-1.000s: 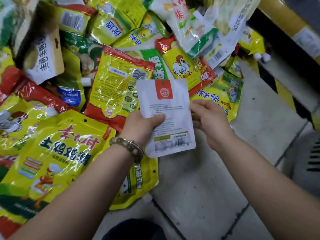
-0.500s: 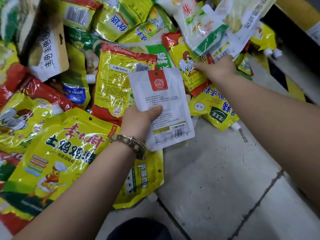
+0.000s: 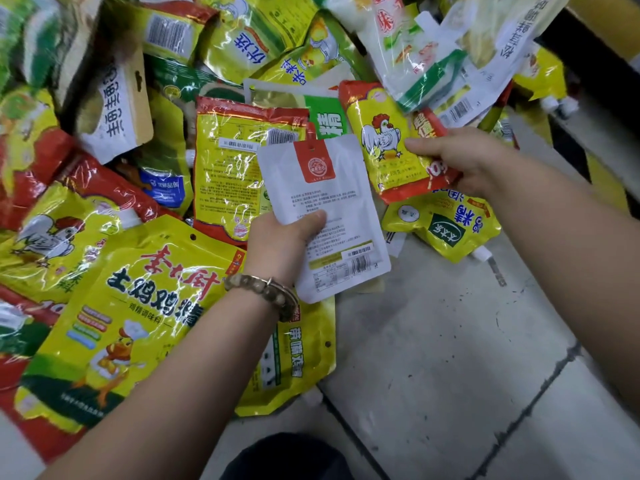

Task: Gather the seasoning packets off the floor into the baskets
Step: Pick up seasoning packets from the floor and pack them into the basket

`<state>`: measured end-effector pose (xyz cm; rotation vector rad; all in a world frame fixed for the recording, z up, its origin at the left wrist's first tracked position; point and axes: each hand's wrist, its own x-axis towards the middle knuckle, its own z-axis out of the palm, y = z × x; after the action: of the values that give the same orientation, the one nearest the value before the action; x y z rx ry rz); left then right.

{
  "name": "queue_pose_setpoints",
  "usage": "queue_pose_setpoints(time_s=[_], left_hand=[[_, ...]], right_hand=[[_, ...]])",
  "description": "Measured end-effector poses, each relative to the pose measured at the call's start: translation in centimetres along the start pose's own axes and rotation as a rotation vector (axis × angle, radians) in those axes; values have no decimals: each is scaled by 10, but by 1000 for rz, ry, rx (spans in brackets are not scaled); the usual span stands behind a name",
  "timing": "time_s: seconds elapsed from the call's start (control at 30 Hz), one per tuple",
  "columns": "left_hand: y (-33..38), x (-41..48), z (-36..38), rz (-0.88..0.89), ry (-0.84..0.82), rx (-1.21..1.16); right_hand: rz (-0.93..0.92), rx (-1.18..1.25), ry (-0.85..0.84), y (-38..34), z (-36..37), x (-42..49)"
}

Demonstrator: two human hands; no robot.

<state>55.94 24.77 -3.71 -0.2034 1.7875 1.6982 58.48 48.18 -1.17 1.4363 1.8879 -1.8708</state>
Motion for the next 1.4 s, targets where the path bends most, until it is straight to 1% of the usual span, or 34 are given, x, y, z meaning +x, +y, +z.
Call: queue_pose_setpoints(time_s=[0.07,0.23,0.37,0.43,0.53,0.6,0.67,0.83,0.93,1.0,1.03,1.13,1.23,1.33,1.4], left_hand=[[0,-1,-3,21,6,8],[3,-3,-11,25,30,6],[5,-10,-9,-37,32,-76],[7,-15,-8,-83,23,-130],[11,-20,-8,-133,-12,-201],[14,-25,-10,-133,-37,-205],[16,-31,-11,-114,-24,-254],[11,-36,-27,-16,58,-322],[14,-40,-36,110,132,-262],[17,-40,-44,150,174,-231],[20,-39,-50,156,207,-225],[23,-34,-77,162,327,-236],[24,-31,-106,136,444,-290],[21,-31,-119,103,470,-283],[18,-35,-118,96,473,-279]], right_hand=[[-8,70,-32,5,-3,-7],[-85,247,11,27,-11,-46],[-245,377,-50,53,8,-86],[-317,395,-74,62,24,-100],[-354,345,-97,70,43,-107],[-342,289,-78,71,56,-107],[-327,235,-66,68,73,-110],[-264,248,-26,61,98,-114],[-200,324,-28,56,108,-112],[-192,314,-47,54,115,-108],[-197,297,-44,52,118,-106],[-204,256,38,44,117,-92],[-216,145,70,38,122,-73],[-217,23,95,31,142,-59],[-192,20,65,26,157,-56]])
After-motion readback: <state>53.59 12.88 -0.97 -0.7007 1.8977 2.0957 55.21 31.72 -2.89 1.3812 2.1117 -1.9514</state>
